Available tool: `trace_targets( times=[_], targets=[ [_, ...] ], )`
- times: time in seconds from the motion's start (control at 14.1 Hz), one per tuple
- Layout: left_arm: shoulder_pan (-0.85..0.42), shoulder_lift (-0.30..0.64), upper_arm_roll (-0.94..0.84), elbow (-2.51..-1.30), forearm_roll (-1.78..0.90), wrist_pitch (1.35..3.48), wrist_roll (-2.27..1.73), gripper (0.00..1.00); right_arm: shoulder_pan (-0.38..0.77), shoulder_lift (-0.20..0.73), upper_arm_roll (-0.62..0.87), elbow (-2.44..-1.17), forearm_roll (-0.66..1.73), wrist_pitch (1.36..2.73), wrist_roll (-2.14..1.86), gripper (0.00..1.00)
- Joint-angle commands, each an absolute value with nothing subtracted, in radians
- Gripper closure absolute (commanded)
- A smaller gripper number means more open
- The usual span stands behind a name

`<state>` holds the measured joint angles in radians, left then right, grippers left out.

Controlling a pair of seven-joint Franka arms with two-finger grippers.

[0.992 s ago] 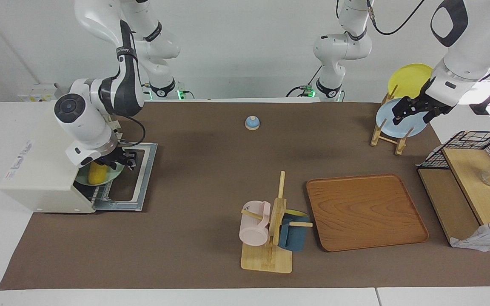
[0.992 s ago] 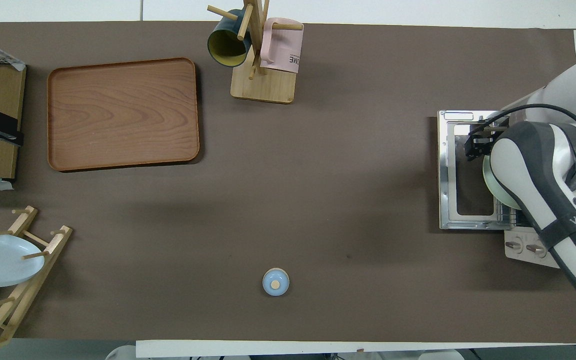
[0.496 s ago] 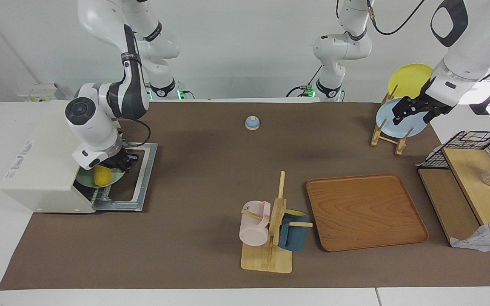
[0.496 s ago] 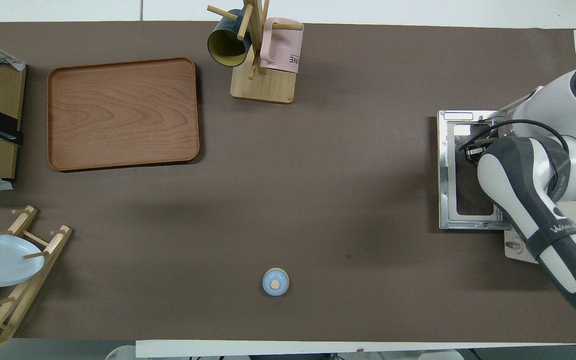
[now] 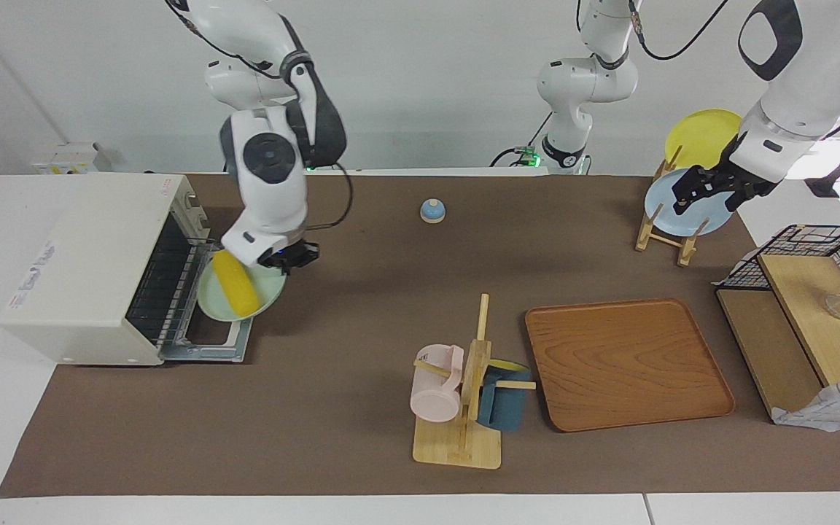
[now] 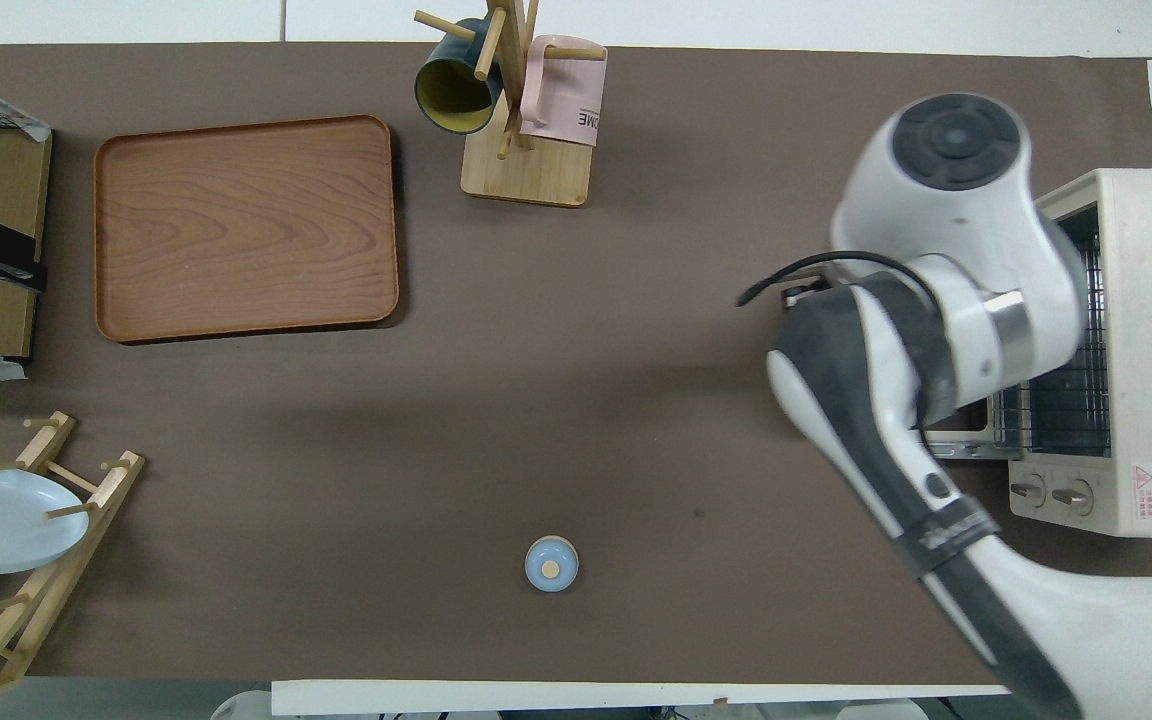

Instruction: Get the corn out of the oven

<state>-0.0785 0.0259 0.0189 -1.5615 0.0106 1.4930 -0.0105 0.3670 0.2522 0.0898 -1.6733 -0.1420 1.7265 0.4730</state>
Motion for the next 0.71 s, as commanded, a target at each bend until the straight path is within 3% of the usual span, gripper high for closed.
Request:
trace_targets(
  times=[0.0,0.14,0.5,0.57,0.64],
  targets=[
    [-0.094,0.014,0.035,-1.569,0.000,1.480,-0.002,0.00,0.504,0.515,0.095,-1.336,-0.088,1.651,0.680,1.00],
    [-0.094,0.014,0.035,-1.569,0.000,1.480,-0.002,0.00,0.598,0.636,0.095,-1.206,-0.077,1.664,0.805,1.00],
    [-0.094,0.014,0.035,-1.569,0.000,1.480,-0.002,0.00,0.669,0.716,0.097,-1.224,-0.061,1.854,0.997,0.95],
    [-0.094,0.014,0.035,-1.569,0.000,1.480,-0.002,0.00,0.664,0.715,0.098,-1.245,-0.061,1.886,0.997,0.88],
    [-0.094,0.014,0.035,-1.569,0.000,1.482,-0.002,0.00,0.661,0.715,0.097,-1.246,-0.063,1.897,0.997,0.71]
  ],
)
